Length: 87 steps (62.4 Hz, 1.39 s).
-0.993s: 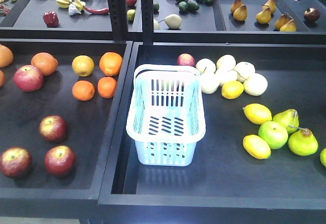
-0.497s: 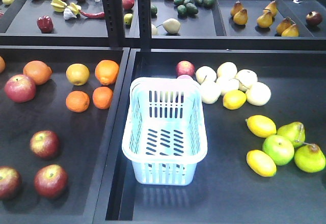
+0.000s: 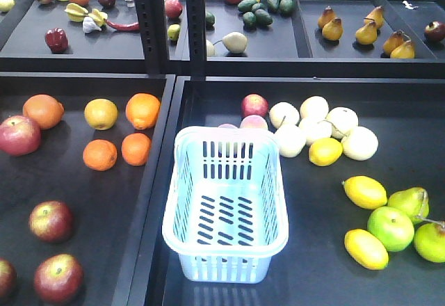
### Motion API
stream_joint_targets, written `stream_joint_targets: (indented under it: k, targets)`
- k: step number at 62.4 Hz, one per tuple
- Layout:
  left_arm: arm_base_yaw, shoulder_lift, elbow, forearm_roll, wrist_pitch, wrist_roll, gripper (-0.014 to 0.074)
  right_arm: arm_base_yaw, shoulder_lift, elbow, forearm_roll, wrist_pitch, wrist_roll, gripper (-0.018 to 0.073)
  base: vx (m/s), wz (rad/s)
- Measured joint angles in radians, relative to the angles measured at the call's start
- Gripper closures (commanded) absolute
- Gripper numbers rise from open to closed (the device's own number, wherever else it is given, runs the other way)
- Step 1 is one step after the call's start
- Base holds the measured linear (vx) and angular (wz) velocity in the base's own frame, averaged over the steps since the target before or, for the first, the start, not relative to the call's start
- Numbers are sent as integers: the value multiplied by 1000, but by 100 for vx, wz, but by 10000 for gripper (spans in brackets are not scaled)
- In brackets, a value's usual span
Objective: Pick three apples into basket with both arms
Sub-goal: 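Stop the base in front of the light-blue basket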
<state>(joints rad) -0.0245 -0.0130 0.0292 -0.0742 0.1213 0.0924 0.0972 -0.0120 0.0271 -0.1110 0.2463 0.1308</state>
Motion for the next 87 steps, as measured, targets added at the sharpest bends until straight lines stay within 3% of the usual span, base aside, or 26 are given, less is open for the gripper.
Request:
stream_joint_targets:
  k: [87]
  targets:
    - [0, 0, 0, -5, -25, -2, 602, 0, 0, 0, 0, 0, 0, 564, 2, -1]
